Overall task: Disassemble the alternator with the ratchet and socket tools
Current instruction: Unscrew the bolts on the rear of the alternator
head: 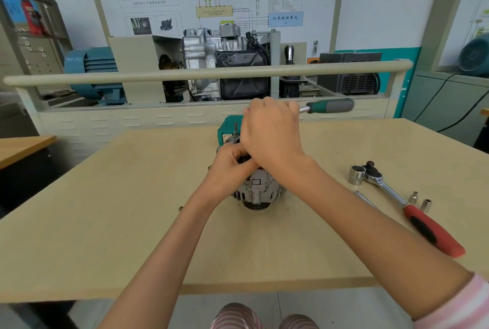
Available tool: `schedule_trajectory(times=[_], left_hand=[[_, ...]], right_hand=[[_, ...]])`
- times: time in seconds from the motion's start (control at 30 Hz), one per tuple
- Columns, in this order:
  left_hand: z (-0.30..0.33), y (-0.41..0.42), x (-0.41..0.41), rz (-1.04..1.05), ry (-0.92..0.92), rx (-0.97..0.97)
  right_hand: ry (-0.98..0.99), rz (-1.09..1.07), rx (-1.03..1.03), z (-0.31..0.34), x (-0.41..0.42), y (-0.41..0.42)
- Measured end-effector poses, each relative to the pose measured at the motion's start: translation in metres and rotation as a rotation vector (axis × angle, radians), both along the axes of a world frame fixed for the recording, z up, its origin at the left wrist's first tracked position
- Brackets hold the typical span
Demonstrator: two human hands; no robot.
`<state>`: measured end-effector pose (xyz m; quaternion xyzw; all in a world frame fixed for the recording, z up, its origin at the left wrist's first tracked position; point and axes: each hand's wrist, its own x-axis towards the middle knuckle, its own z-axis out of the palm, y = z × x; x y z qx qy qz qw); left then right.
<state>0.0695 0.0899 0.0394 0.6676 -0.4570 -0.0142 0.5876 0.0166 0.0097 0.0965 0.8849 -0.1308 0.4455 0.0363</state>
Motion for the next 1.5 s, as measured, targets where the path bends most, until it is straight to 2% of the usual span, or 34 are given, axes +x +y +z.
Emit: schedule_trajectory(times=[0.17, 0.23, 0.27, 0.33, 0.37, 0.43, 0.47, 0.5, 0.57, 0.67, 0.8, 0.9, 0.93, 1.0, 1.07, 1.1, 1.13, 1.17, 1.23, 1.33, 1.43, 1.5], left_hand=[[0.004, 0.004, -0.001, -0.072, 0.003, 0.008], [0.004, 0.004, -0.001, -0.08, 0.001, -0.006], [0.004, 0.004, -0.001, -0.085, 0.007, -0.011], [0.004, 0.004, 0.001, -0.081, 0.025, -0.016], [0.003, 0.004, 0.003, -0.069, 0.037, -0.015], [0.002, 0.002, 0.006, -0.031, 0.04, -0.007], [0.001, 0.001, 0.006, -0.021, 0.031, 0.002], [0.0, 0.001, 0.004, -0.012, 0.025, 0.012], [0.0, 0.0, 0.001, 0.005, 0.018, 0.002], [0.003, 0.0, -0.003, 0.017, 0.009, 0.011], [0.006, 0.003, -0.003, -0.048, -0.024, 0.033], [0.006, 0.003, -0.001, -0.068, -0.013, 0.026], [0.006, 0.004, -0.001, -0.072, -0.012, 0.024], [0.005, 0.004, 0.001, -0.061, -0.001, 0.021], [0.005, 0.003, 0.002, -0.028, 0.013, 0.022], [0.005, 0.003, 0.002, -0.02, 0.01, 0.021], [0.004, 0.002, 0.0, -0.01, 0.002, 0.024], [0.004, 0.001, -0.001, 0.0, -0.007, 0.023], [0.004, 0.0, -0.002, 0.016, -0.031, 0.021], [0.004, 0.001, 0.0, -0.012, -0.067, 0.033], [0.005, 0.002, -0.001, -0.06, -0.069, 0.036], [0.007, 0.002, -0.002, -0.051, -0.067, 0.026]], right_hand=[[-0.014, 0.716, 0.414, 0.004, 0.001, -0.02], [-0.02, 0.834, 0.58, 0.006, -0.002, -0.023], [-0.03, 0.834, 0.6, 0.005, -0.002, -0.023], [-0.055, 0.734, 0.467, 0.002, -0.001, -0.02], [-0.046, 0.581, 0.323, 0.0, 0.0, -0.017], [-0.026, 0.101, 0.025, -0.004, 0.001, -0.009], [-0.008, -0.074, -0.033, -0.004, 0.001, -0.005], [0.014, -0.166, -0.036, -0.004, 0.001, -0.001], [0.001, -0.158, -0.014, -0.003, 0.0, 0.001], [-0.077, 0.151, 0.085, 0.0, -0.002, -0.005], [-0.085, 0.775, 0.554, 0.007, 0.003, -0.018], [-0.085, 0.919, 0.723, 0.008, 0.007, -0.02], [-0.126, 0.899, 0.693, 0.005, 0.008, -0.017], [-0.225, 0.759, 0.485, -0.001, 0.006, -0.012], [-0.233, 0.356, 0.188, -0.006, 0.005, -0.009], [-0.172, 0.127, 0.07, -0.007, 0.005, -0.007], [-0.117, -0.018, 0.017, -0.007, 0.004, -0.005], [-0.087, -0.068, 0.014, -0.006, 0.005, -0.005], [-0.108, 0.059, 0.088, -0.004, 0.004, -0.004], [-0.224, 0.491, 0.323, 0.0, 0.003, -0.011], [-0.166, 0.863, 0.649, 0.003, 0.003, -0.019], [-0.165, 0.94, 0.709, 0.003, 0.002, -0.02]])
